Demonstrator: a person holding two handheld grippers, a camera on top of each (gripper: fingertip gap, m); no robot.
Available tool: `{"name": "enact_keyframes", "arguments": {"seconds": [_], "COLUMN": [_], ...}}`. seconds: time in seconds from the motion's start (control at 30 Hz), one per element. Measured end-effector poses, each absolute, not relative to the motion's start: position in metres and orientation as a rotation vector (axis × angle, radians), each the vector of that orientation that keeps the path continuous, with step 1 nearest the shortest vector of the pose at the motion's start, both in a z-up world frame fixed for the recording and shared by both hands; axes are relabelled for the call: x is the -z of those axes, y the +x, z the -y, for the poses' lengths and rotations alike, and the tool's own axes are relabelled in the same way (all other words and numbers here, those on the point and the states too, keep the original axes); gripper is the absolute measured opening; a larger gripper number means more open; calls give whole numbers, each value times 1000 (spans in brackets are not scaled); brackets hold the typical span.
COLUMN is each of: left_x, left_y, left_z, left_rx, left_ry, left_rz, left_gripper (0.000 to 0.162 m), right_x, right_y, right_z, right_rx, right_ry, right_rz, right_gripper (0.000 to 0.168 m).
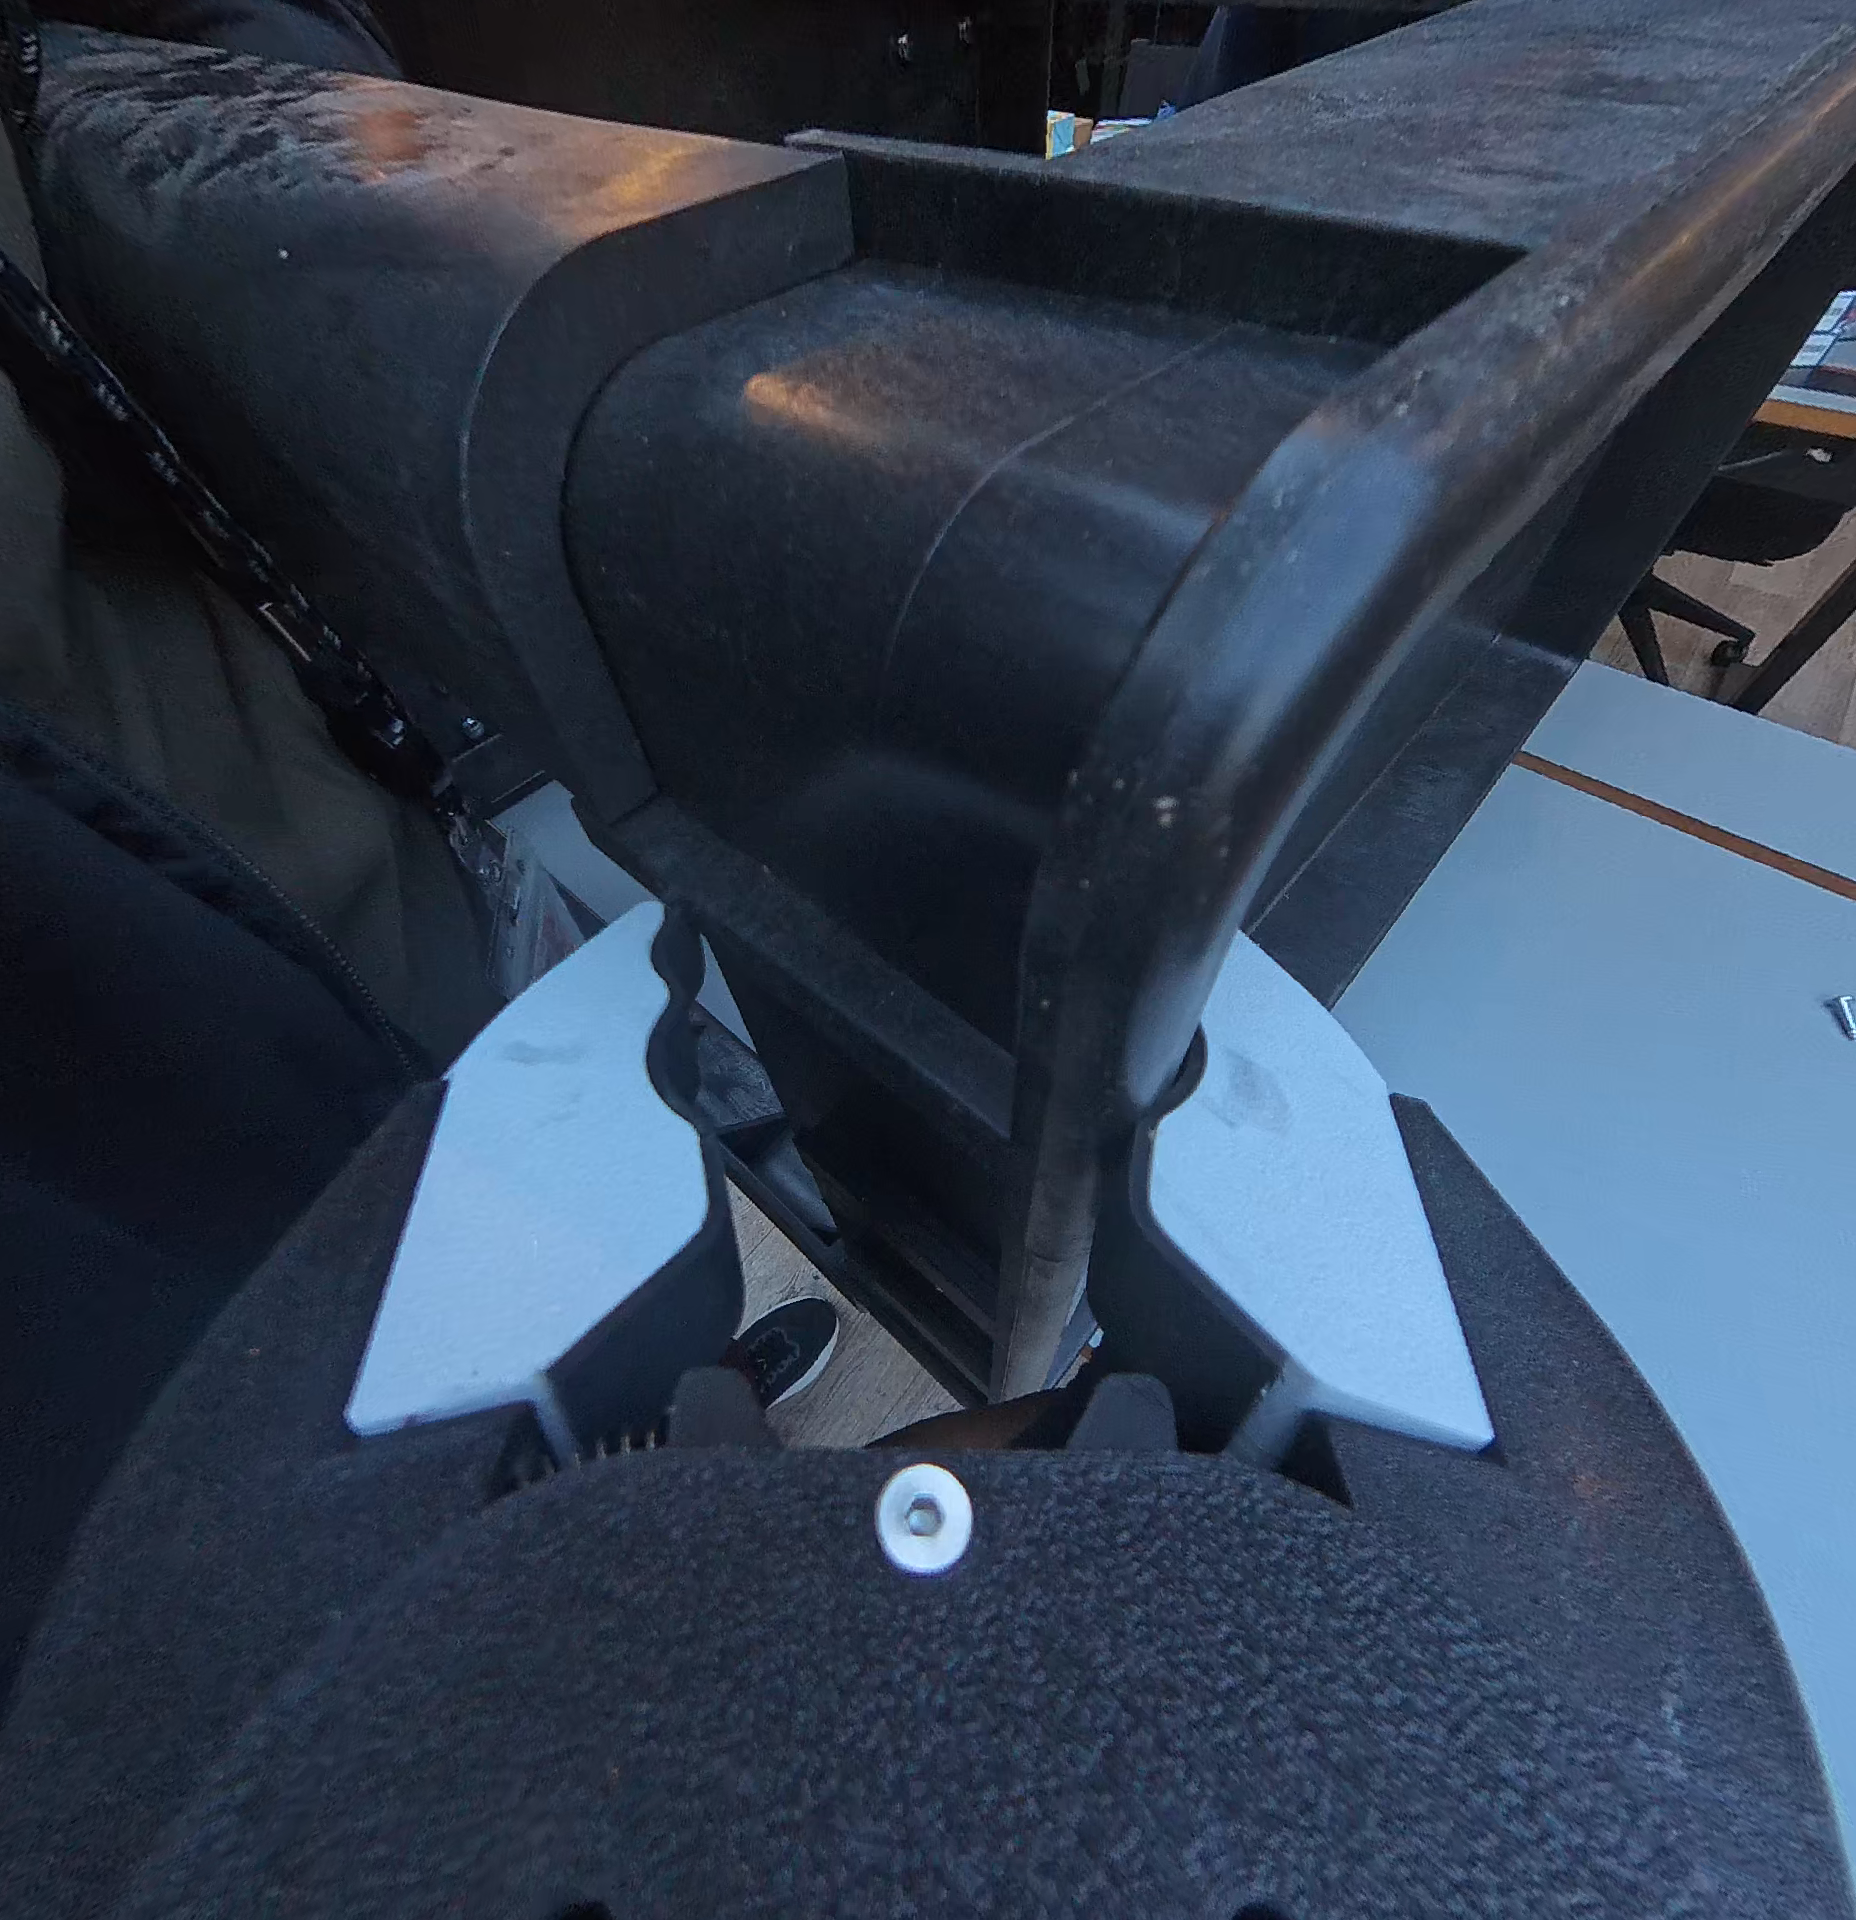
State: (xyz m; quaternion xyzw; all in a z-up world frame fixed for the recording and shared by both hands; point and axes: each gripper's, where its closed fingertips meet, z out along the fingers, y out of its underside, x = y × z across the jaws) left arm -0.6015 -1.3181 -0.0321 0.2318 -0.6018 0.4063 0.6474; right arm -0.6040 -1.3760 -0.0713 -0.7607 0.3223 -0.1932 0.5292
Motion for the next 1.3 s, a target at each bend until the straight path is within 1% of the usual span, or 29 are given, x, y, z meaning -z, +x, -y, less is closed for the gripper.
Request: {"name": "enact_keyframes", "arguments": {"seconds": [0.2, 0.37, 0.43, 0.5, 0.57, 0.63, 0.73, 0.8, 0.93, 0.97, 1.0, 1.2, 1.23, 1.27, 1.3], "left_x": [36, 39, 38, 36, 34, 40, 45, 39, 41, 38, 35, 24, 25, 28, 28], "left_y": [-602, -601, -601, -601, -601, -601, -595, -597, -605, -605, -604, -609, -610, -610, -610], "left_z": [1318, 1318, 1319, 1318, 1315, 1311, 1310, 1311, 1312, 1312, 1313, 1318, 1319, 1320, 1321], "left_rx": [-1083, -1301, -1321, -1255, -1202, -1123, -1032, -986, -929, -923, -926, -905, -899, -892, -889], "left_ry": [347, 77, 65, 139, 239, 362, 560, 581, 530, 531, 525, 491, 505, 521, 525], "left_rz": [1692, 1954, 1934, 1830, 1681, 1566, 1384, 1279, 1274, 1249, 1221, 1167, 1163, 1164, 1141], "left_gripper": [10, 11, 11, 11, 19, 33, 43, 43, 40, 38, 32, 25, 21, 13, 12], "right_x": [71, 71, 71, 71, 72, 72, 72, 72, 72, 72, 72, 72, 72, 72, 72], "right_y": [-604, -604, -604, -604, -604, -604, -604, -604, -604, -604, -604, -604, -604, -604, -604], "right_z": [1376, 1376, 1376, 1376, 1376, 1376, 1376, 1376, 1376, 1376, 1376, 1376, 1376, 1376, 1376], "right_rx": [464, 469, 469, 470, 471, 471, 471, 471, 473, 473, 473, 475, 475, 476, 476], "right_ry": [-1815, -1814, -1816, -1817, -1819, -1820, -1824, -1826, -1827, -1827, -1826, -1824, -1824, -1824, -1823], "right_rz": [-778, -779, -777, -775, -774, -776, -778, -778, -774, -773, -772, -769, -770, -770, -771], "right_gripper": [87, 87, 88, 88, 87, 87, 87, 87, 88, 87, 87, 87, 87, 87, 87]}}
